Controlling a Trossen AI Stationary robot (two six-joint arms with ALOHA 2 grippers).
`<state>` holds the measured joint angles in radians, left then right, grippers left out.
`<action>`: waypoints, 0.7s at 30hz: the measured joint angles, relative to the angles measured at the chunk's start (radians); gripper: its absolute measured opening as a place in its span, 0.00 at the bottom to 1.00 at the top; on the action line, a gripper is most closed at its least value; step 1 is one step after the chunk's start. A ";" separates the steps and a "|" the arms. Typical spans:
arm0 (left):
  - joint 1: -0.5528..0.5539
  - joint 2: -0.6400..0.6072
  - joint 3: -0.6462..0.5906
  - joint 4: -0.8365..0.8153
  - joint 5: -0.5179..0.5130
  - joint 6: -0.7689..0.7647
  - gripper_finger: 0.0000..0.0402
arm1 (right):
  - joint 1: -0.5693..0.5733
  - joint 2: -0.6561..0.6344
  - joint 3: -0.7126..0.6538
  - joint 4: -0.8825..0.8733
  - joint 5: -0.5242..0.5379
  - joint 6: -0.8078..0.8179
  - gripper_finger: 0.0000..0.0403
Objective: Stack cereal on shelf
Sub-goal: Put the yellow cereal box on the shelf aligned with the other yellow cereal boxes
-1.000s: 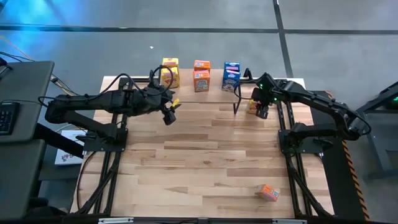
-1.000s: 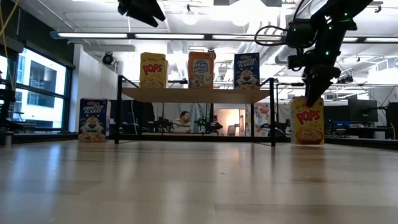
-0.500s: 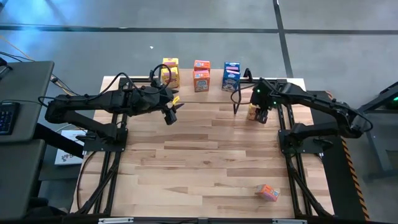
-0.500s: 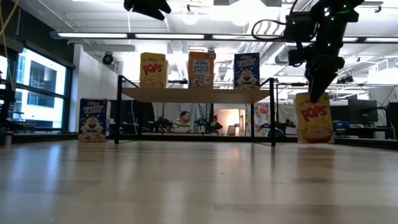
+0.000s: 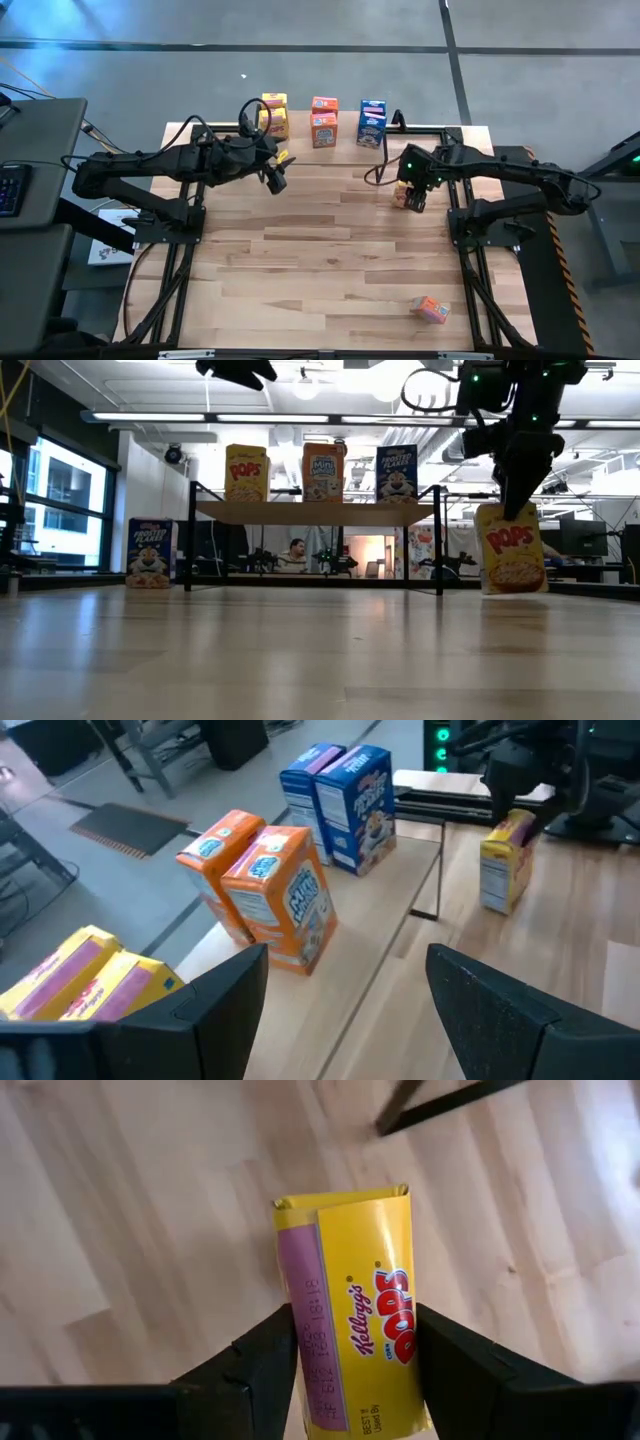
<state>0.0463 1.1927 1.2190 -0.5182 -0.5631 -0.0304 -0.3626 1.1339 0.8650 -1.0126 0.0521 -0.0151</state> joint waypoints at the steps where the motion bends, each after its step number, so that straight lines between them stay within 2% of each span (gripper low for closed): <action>1: -0.001 0.000 0.000 -0.001 0.002 0.008 0.66 | 0.019 0.000 0.000 0.000 0.000 0.020 0.44; 13: -0.022 0.000 0.000 -0.028 0.023 0.036 0.66 | 0.232 0.000 0.000 0.096 0.000 0.242 0.44; 21: -0.022 0.000 0.000 -0.035 0.036 0.035 0.66 | 0.322 0.000 0.000 0.239 -0.001 0.306 0.44</action>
<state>0.0244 1.1927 1.2190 -0.5537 -0.5268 0.0043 -0.0406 1.1339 0.8650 -0.7736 0.0509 0.2909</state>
